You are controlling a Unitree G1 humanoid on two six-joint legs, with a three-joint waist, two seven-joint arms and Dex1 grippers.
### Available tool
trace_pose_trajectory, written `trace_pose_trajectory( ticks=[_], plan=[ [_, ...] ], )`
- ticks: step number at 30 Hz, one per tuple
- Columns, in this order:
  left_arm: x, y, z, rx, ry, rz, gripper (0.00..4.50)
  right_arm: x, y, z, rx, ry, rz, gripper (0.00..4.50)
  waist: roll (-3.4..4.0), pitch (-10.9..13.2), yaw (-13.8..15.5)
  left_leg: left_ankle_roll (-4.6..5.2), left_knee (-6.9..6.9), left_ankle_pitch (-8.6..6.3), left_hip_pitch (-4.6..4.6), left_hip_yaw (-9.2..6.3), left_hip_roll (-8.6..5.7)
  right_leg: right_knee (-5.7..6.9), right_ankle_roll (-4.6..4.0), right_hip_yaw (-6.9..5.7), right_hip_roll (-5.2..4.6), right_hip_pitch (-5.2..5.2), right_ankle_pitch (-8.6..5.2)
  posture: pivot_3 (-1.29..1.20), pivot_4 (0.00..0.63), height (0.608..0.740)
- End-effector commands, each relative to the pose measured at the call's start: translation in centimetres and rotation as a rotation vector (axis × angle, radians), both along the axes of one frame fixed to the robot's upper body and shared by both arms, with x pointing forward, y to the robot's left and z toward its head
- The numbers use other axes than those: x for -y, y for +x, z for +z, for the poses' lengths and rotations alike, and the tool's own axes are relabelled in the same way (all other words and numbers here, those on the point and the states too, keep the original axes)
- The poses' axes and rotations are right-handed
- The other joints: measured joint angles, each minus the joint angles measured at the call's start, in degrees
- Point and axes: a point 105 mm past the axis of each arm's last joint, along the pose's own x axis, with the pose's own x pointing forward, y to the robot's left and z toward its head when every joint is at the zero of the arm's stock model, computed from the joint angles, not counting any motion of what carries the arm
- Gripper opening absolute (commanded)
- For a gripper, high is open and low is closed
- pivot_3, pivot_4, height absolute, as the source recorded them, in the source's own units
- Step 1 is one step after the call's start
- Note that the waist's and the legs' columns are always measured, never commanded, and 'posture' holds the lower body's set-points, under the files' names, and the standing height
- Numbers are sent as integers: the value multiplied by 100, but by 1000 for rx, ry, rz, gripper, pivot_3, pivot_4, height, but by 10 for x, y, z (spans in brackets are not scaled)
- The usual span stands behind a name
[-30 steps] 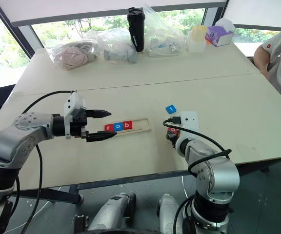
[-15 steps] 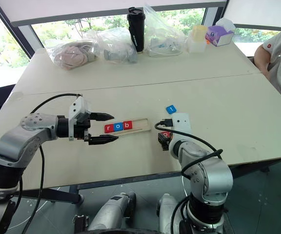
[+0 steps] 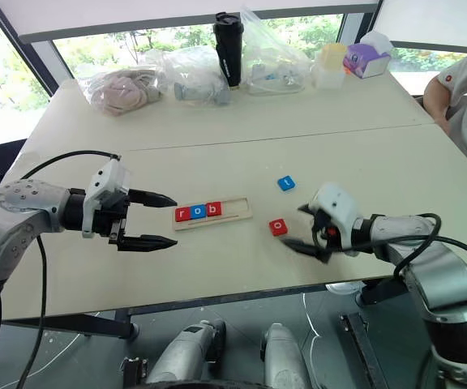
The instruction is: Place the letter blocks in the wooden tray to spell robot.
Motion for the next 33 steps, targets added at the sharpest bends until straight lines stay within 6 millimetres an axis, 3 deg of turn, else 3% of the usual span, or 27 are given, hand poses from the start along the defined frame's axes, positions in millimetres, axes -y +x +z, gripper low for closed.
trace_pose_trajectory(
  ticks=[1,6,17,27,30,33],
  plan=[
    [12,-5,4,62,17,-69,4500,1,7,-16,39,-123,204,4473,-1,1,-19,1,4,-1,0,5,1,-2,-1,1,-4,1,4,0,150,740],
    [14,-8,-1,60,15,-70,4500,-1,20,-27,68,-151,312,4473,-2,1,28,2,8,-1,-2,8,0,-1,1,1,-11,-2,7,0,150,740],
    [3,-13,-3,54,15,20,4500,-3,62,-24,72,-136,328,4473,-3,2,37,-2,9,-5,-1,6,1,4,2,2,-7,-5,9,0,150,740],
    [3,-13,-7,53,3,61,4500,-6,63,-32,-4,-121,362,4473,-2,1,34,-9,8,-8,2,5,0,10,14,2,-4,-5,16,0,150,740],
    [3,-12,-7,55,1,68,4500,-5,59,-36,-17,-130,378,3187,-2,1,33,-10,8,-9,2,5,0,10,14,3,-4,-5,16,0,150,740],
    [-1,-10,-8,57,2,91,4500,-11,62,-27,17,-97,369,1661,-2,1,33,-10,8,-9,8,5,0,10,13,3,-4,0,16,0,150,740]
  ],
)
